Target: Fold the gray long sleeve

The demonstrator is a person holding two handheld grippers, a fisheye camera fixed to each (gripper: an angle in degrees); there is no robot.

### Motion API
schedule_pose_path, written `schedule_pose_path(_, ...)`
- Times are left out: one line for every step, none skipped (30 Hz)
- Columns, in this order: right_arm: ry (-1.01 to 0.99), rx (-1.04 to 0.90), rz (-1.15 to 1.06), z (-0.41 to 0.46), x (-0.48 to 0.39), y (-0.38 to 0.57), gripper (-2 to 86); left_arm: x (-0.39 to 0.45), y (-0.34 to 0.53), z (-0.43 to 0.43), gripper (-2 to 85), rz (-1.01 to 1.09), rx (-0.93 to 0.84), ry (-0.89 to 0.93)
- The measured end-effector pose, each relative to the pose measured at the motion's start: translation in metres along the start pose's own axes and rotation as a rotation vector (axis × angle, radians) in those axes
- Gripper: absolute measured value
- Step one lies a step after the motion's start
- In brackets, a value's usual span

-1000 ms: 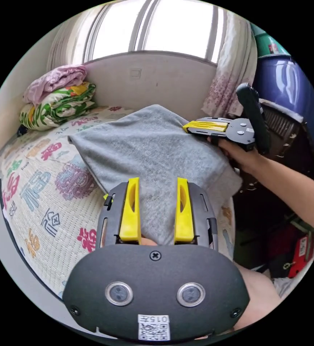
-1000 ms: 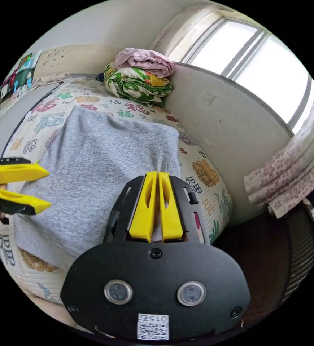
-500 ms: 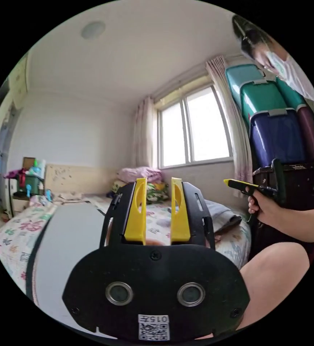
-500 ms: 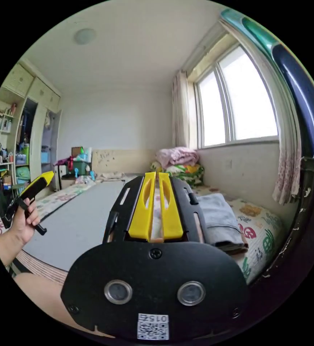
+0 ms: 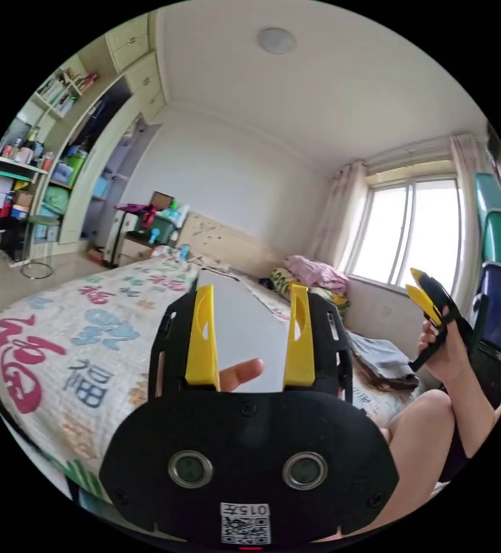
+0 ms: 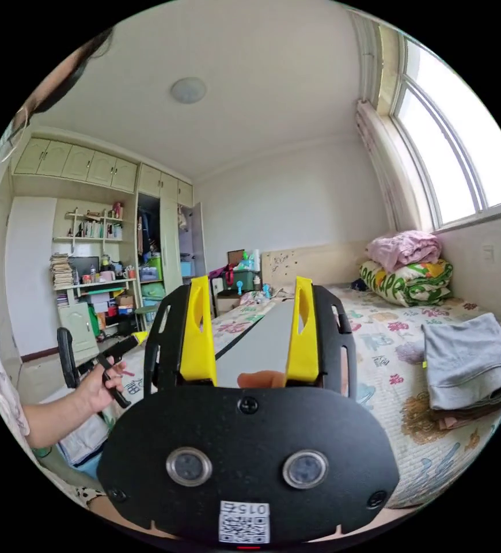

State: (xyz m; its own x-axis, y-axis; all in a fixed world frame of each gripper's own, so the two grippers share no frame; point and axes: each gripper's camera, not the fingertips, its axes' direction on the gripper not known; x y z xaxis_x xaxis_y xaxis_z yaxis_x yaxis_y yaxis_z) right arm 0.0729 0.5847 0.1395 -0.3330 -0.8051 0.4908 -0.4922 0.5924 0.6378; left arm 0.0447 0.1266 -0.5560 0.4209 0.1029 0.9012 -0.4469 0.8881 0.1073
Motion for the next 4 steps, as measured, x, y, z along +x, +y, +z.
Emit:
schedule_pose_path(-0.038,-0.058,0.029,0.003,0.002,0.01,20.1,-0.02,-0.02,-0.011,20.3,0.021,0.006,-0.135)
schedule_pose_path(-0.059,-0.098,0.058,0.004,0.005,0.014,20.3,-0.031,-0.029,-0.018,20.9,0.032,0.008,-0.207)
schedule_pose_path(-0.111,-0.177,0.142,0.007,0.015,0.019,20.6,-0.056,-0.047,-0.033,21.7,0.032,0.009,-0.339)
schedule_pose_path(-0.17,-0.233,0.209,0.006,0.027,0.023,20.8,-0.084,-0.063,-0.051,22.2,0.004,0.005,-0.45)
